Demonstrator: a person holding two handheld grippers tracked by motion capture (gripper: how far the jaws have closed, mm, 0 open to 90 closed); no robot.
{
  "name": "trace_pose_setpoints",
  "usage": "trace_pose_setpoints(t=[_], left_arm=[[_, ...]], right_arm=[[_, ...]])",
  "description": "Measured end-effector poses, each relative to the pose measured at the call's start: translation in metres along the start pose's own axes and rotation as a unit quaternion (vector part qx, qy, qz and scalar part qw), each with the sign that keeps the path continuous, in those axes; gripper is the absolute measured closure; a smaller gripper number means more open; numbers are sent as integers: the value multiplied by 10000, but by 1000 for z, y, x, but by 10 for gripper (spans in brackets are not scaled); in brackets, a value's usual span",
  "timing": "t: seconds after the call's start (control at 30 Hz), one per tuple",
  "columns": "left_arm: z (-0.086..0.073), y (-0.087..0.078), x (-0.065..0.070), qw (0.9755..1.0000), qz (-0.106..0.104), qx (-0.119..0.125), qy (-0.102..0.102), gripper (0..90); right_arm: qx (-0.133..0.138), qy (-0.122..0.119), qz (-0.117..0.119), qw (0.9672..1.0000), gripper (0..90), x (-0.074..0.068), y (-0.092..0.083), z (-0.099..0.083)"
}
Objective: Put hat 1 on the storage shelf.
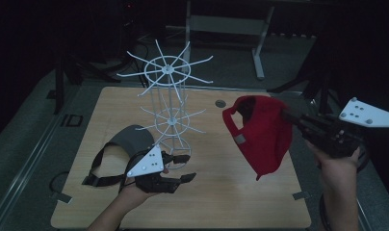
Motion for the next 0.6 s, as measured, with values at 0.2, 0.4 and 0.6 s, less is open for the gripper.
trace_pose_setpoints(t=[0.2, 0.4, 0.6], left_arm=[[-27, 0, -1, 9998, 60, -138, -139, 461], [-47, -3, -4, 9992, 143, -201, -307, 461], [-57, -7, -6, 9987, 211, -188, -428, 461]], right_arm=[[102, 44, -58, 9999, 886, 7, 8, 15], [189, 63, -102, 9998, 886, 11, 18, 30], [241, 80, -129, 9996, 886, 11, 32, 44]])
Point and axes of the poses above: each handheld gripper's, and its own axes: y roughly forward along the jaws, z roughly out of its top, x roughly to its right, the point moved 8 cm from there along y, roughly forward along the jaws, and after that the axes turned 2 degrees about -z, right-handed, at the moved point
